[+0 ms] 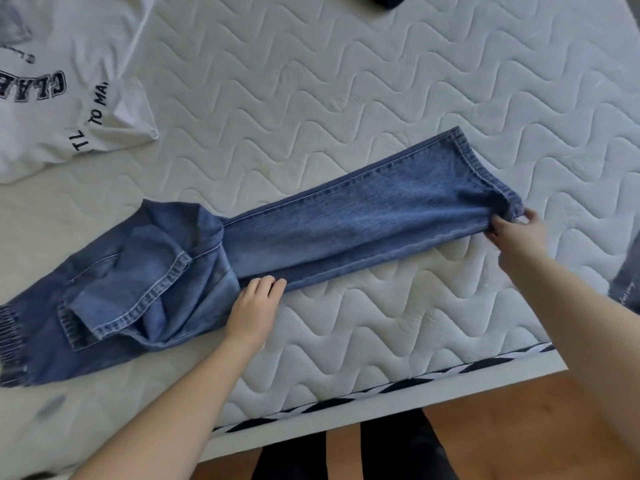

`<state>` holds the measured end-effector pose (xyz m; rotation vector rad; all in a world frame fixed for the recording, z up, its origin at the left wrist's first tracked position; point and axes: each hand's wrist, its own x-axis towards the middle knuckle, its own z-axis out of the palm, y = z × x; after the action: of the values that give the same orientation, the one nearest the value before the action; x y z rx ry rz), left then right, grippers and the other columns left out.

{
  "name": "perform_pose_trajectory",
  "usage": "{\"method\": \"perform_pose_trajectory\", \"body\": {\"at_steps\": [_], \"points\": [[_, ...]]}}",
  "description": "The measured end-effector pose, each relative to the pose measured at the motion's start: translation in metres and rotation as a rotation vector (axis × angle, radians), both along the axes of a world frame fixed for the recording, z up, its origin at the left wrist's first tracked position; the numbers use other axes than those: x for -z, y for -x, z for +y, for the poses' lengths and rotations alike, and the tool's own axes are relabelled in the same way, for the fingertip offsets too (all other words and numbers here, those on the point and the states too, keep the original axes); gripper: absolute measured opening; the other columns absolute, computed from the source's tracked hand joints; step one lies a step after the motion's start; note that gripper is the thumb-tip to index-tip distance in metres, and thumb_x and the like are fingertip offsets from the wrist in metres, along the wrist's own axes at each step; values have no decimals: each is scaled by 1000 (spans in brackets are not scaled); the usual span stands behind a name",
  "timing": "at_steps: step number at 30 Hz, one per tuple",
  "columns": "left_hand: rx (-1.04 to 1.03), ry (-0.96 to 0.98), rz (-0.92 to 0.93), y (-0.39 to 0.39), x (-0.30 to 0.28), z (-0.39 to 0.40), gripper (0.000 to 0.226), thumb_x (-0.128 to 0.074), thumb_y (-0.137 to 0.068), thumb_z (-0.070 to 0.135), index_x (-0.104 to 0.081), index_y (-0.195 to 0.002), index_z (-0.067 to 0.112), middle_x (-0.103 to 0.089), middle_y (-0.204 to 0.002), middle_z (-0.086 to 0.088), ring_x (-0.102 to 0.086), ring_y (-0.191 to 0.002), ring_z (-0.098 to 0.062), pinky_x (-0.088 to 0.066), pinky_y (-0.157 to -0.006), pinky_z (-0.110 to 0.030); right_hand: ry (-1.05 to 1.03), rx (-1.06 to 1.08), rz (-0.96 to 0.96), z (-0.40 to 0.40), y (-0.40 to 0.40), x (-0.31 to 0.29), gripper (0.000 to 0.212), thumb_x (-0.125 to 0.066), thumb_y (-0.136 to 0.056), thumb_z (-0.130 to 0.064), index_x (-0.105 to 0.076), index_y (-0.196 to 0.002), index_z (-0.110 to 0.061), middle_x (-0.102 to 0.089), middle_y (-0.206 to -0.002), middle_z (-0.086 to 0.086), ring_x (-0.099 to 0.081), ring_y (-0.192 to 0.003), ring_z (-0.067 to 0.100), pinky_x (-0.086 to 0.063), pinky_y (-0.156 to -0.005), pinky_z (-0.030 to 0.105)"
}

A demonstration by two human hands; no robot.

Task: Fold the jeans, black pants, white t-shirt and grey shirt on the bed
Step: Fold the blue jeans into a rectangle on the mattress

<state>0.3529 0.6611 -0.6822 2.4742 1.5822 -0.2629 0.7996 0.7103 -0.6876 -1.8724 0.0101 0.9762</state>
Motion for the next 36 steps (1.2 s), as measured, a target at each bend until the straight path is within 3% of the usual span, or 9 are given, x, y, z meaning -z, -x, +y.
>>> {"method": "perform_pose_trajectory", "body": {"at_steps": [5, 7, 10, 13, 17, 24, 30, 33, 36], "points": [[137, 145, -38, 10, 5, -33, 79, -77, -54, -15, -61, -129, 4, -60, -131, -16, -61, -118, -32, -57, -86, -41, 61, 36, -96, -6, -7, -1, 36, -53, -88, 5, -45, -112, -20, -60, -105, 8, -61, -78, 13, -52, -60, 18], [129, 171, -32, 11, 8, -39, 71, -71, -63, -7, -59, -131, 6, -56, -137, -14, -57, -124, -30, -52, -93, -42, 130, -53, -63, -11, -7, 5, 24, -51, -91, 0, -48, -106, -19, -57, -102, 8, -59, -77, 14, -52, -67, 23], [80, 136, -111, 1, 5, -29, 43, -46, -79, 12, -70, -115, 10, -68, -118, -8, -67, -105, -27, -56, -83, -40, 125, 5, 87, -12, -6, 11, 31, -48, -97, -5, -50, -127, -12, -58, -108, 10, -64, -90, 19, -54, -74, 25], [87, 89, -255, -21, 0, 1, 27, -62, -83, 6, -71, -108, 9, -70, -101, -5, -68, -90, -27, -55, -78, -37, 133, 55, 135, -8, -3, 7, 47, -60, -96, -21, -44, -139, -11, -61, -118, 11, -67, -94, 19, -56, -76, 25], [138, 80, -320, -73, -8, 58, 28, -67, -85, 2, -68, -113, 4, -67, -106, -10, -65, -95, -30, -52, -82, -41, 119, 38, 194, -6, -6, -1, 52, -62, -95, -28, -43, -139, -7, -60, -125, 13, -65, -106, 24, -54, -87, 30], [94, 241, -299, -204, 5, 171, 50, -49, -99, 32, -40, -144, 11, -44, -145, -8, -42, -132, -26, -32, -109, -39, 103, -34, 152, -6, -14, -1, 18, -68, -91, -20, -56, -94, -7, -63, -110, 16, -67, -97, 27, -59, -61, 21], [-130, 378, -220, -302, 26, 239, 65, -63, -87, 52, -46, -137, 15, -50, -137, -9, -47, -125, -30, -41, -103, -40, 159, -116, -90, -14, -29, 13, 37, -78, -82, -29, -53, -93, -3, -60, -88, 17, -63, -64, 21, -54, -50, 22], [-135, 476, -275, -329, 33, 256, 41, -69, -87, 41, -62, -116, 13, -64, -112, -7, -59, -107, -28, -44, -84, -28, 197, -139, -138, -22, -31, 13, 42, -78, -81, -34, -49, -91, -6, -58, -84, 16, -65, -58, 26, -57, -53, 35], [-92, 477, -356, -346, 33, 266, 20, -64, -92, 26, -65, -106, 12, -66, -99, -6, -60, -93, -24, -38, -75, -24, 193, -169, -183, -32, -35, 16, 38, -77, -82, -36, -46, -81, -15, -62, -78, 10, -68, -50, 22, -49, -43, 24]]}}
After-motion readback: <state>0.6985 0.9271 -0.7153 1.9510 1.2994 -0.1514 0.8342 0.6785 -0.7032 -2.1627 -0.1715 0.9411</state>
